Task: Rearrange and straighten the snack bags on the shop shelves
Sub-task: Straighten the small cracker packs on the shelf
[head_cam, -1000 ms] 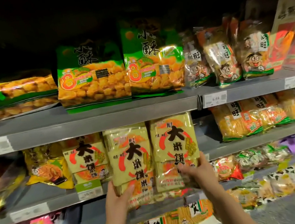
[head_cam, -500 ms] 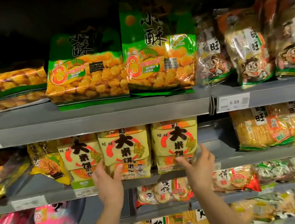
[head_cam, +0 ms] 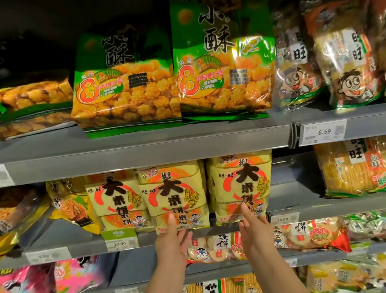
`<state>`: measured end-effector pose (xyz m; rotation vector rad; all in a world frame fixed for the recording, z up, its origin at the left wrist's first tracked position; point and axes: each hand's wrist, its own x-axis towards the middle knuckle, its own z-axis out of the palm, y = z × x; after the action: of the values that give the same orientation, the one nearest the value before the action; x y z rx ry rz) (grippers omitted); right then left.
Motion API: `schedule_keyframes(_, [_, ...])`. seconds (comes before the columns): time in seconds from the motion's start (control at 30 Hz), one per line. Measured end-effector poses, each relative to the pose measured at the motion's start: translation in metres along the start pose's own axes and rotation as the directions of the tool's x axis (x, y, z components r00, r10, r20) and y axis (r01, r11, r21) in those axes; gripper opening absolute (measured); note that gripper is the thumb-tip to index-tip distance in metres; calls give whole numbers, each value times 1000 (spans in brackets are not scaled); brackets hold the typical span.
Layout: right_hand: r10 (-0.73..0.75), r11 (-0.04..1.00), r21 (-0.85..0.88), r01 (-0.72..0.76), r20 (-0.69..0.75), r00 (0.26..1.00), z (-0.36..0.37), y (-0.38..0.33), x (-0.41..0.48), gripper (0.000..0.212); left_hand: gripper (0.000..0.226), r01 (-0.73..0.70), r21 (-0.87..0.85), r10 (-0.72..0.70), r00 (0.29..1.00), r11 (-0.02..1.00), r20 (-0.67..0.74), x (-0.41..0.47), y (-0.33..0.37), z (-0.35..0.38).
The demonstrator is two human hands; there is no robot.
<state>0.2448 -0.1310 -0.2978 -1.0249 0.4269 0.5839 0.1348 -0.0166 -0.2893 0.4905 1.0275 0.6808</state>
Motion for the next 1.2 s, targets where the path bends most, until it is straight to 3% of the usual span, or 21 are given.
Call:
schedule_keyframes(0.13, [59, 993, 103, -63, 48, 997, 2, 2, 2, 72, 58, 54, -167, -37, 994, 984, 106, -7, 1, 4])
schedule_keyframes(0.3, [30, 964, 258, -70, 153, 988, 2, 2, 9, 55, 65, 107, -189, -61, 971, 976, 232, -3, 12, 16])
schedule_keyframes(0.4, [18, 958, 276, -74, 199, 980, 8, 0, 7, 52, 65, 98, -174, -53, 968, 980, 244, 0, 10, 17])
schedule_keyframes(0.53, [24, 968, 240, -79, 221, 975, 16, -11, 4, 26, 64, 81, -202, -35, 975, 976, 219, 6, 8, 21])
schedule_keyframes(0.77, [0, 982, 184, -39, 209, 978, 23, -14, -1, 39, 60, 46, -152, -21, 986, 987, 165, 10, 3, 19])
schedule_keyframes(0.87, [-66, 991, 117, 58, 67, 996, 32, 1, -4, 71, 53, 11, -64, -6, 996, 998, 89, 5, -3, 13])
schedule_keyframes(0.93, [-51, 993, 102, 53, -16, 999, 34, 10, -8, 74, 57, 31, -34, -29, 998, 999, 53, 0, -5, 10])
schedule_keyframes(1.07, [84, 969, 220, -111, 126, 988, 40, 10, -13, 52, 63, 157, -44, -152, 983, 987, 100, -3, -2, 8])
schedule_keyframes(1.2, [50, 965, 241, -98, 201, 978, 39, 12, -11, 57, 66, 194, -67, -182, 971, 979, 155, -6, 1, 10])
